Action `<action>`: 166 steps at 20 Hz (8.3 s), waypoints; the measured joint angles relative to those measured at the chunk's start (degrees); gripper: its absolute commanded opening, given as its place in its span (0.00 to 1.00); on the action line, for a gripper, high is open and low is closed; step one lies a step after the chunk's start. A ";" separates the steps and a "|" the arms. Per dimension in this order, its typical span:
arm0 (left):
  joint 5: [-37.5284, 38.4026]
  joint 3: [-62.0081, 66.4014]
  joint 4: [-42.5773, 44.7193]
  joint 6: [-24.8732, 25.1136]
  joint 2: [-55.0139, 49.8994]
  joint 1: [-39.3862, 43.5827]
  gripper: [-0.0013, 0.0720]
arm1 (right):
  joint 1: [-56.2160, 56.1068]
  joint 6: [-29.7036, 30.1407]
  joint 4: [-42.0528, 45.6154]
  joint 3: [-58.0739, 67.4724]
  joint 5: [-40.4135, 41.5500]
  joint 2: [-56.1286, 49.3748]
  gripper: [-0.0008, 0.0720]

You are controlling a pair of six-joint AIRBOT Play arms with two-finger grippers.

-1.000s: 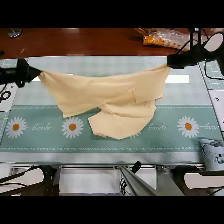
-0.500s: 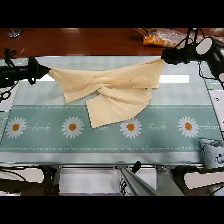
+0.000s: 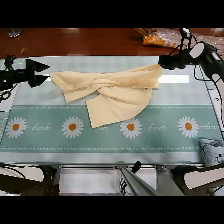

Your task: Fold the shirts.

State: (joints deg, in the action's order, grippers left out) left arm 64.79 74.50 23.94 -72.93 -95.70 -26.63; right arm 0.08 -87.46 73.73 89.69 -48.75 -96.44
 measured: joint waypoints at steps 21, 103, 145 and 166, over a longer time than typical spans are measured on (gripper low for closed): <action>-8.17 -13.81 17.07 -7.23 2.27 11.98 0.72 | 0.00 1.11 0.13 0.00 -5.68 -0.15 0.03; -24.85 0.20 32.17 -4.85 16.24 20.28 0.04 | -0.02 0.33 13.88 23.50 -15.04 -5.90 0.03; 18.53 -23.02 38.64 -3.87 22.18 -0.35 0.78 | 11.06 6.49 12.63 -4.09 -41.48 9.86 0.74; 0.09 -44.04 18.36 1.81 24.76 8.90 0.04 | 22.71 10.62 2.91 -32.72 -25.55 27.21 0.74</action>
State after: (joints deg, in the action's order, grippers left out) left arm 64.88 30.46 42.30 -71.11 -70.94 -17.74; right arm 22.79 -76.84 76.64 56.97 -74.30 -69.23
